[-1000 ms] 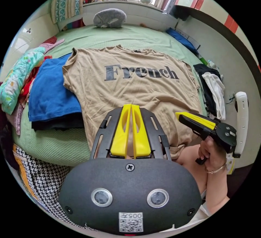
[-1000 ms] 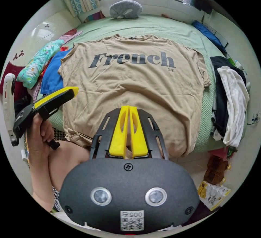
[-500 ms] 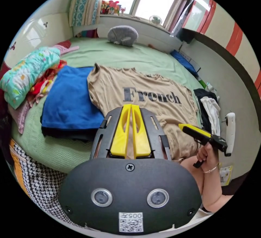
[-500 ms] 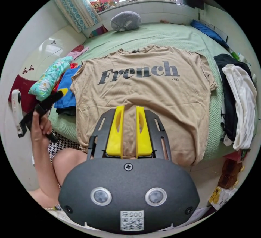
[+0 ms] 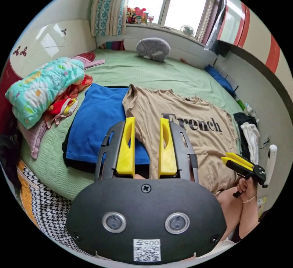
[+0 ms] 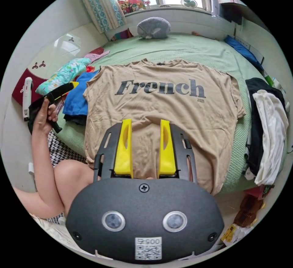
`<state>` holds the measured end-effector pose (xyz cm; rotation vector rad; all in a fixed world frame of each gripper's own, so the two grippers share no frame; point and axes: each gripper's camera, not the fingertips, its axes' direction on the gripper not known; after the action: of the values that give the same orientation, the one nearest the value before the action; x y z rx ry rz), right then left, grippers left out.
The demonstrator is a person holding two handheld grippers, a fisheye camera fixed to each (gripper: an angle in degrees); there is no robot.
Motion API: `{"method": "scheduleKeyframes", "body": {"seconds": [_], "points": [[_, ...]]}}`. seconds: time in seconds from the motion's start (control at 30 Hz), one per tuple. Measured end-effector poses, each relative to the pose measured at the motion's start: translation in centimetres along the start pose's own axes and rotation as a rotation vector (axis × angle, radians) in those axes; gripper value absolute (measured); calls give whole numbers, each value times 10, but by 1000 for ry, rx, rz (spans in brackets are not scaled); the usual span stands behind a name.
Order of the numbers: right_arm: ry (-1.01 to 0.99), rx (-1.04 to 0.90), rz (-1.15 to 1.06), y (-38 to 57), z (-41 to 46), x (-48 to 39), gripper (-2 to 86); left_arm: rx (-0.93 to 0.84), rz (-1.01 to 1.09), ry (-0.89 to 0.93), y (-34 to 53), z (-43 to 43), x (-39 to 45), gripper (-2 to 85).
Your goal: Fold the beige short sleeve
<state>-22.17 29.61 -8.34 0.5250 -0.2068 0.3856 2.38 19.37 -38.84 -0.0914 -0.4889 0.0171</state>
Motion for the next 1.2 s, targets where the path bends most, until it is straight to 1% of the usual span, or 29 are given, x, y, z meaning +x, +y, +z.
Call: {"method": "scheduleKeyframes", "body": {"seconds": [0.1,0.2,0.27,0.37,0.53,0.67,0.9,0.97,1.03,1.1,1.17,1.2], "points": [[-93,54,-52,-34,3,-16,129,-38,-20,-17,-5,6,-18,135],[-149,96,-168,-88,12,-53,129,-94,-58,47,-9,21,-30,139],[-171,57,-249,-136,30,-85,132,-129,-68,31,-14,30,-35,140],[-246,-25,-304,-195,60,-117,136,-157,-68,13,-21,35,-40,140],[-183,-154,-324,-274,115,-154,140,-191,-91,59,-31,47,-53,137],[-171,-238,-274,-324,160,-170,138,-231,-82,73,-45,62,-55,136],[-152,-330,-263,-362,212,-197,135,-273,-65,59,-61,79,-58,136],[-99,-341,-258,-370,228,-205,130,-288,-68,50,-64,85,-60,131],[-73,-318,-237,-376,234,-207,119,-303,-78,31,-66,89,-63,112],[-89,-306,-228,-381,238,-209,93,-332,-81,-6,-69,94,-65,75],[-59,-292,-225,-386,244,-211,64,-368,-61,-52,-72,99,-66,37],[-51,-293,-229,-388,245,-212,57,-367,-58,-52,-72,100,-66,35]]}}
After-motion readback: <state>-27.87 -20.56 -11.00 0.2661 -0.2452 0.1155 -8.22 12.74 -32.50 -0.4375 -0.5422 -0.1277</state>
